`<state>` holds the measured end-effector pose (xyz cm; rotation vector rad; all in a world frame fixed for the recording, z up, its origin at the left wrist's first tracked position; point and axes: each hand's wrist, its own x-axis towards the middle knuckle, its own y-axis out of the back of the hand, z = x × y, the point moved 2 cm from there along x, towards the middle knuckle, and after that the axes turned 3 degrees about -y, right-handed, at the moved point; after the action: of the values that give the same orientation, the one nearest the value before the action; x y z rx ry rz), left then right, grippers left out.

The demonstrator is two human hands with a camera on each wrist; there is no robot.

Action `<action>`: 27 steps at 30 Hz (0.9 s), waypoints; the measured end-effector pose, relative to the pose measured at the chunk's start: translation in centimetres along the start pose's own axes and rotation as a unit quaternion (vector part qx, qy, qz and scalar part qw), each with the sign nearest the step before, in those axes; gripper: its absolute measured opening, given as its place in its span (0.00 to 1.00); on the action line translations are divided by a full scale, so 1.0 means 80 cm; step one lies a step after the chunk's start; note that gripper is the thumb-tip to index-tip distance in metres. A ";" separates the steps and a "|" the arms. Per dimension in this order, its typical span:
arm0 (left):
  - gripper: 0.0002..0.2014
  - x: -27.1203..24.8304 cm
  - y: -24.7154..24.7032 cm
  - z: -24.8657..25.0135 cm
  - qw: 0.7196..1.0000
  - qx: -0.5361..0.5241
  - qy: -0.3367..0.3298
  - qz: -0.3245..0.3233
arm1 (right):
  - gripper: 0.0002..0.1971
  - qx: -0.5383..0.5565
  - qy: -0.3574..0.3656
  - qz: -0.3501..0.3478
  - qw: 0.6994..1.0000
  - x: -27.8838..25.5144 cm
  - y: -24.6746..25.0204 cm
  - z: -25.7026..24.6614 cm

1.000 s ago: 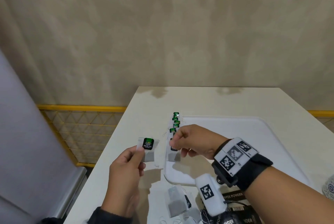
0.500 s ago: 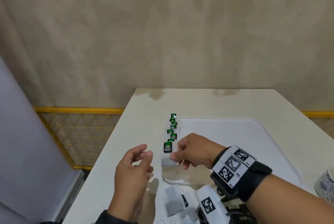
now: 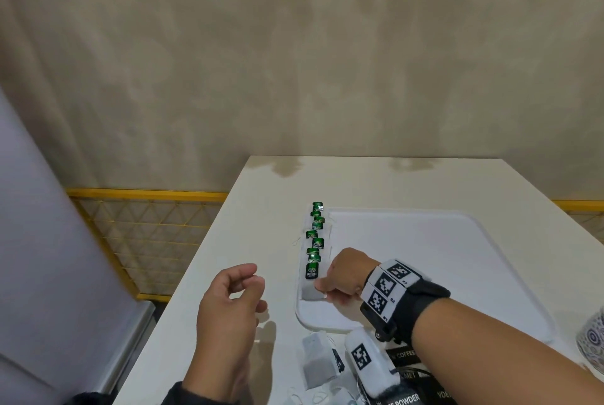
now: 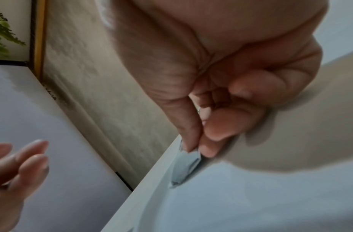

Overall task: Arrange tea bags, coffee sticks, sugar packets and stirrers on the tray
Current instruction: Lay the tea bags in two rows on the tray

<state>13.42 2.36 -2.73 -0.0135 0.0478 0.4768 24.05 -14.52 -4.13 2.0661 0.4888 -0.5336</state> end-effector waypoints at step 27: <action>0.08 -0.021 0.039 0.017 0.999 0.018 0.022 -0.024 | 0.13 -0.107 0.081 0.045 0.990 -0.056 0.012 0.001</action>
<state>10.52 4.42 -1.28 0.0098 0.0998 0.4284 20.84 -15.67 -1.03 1.9219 0.5214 -0.2500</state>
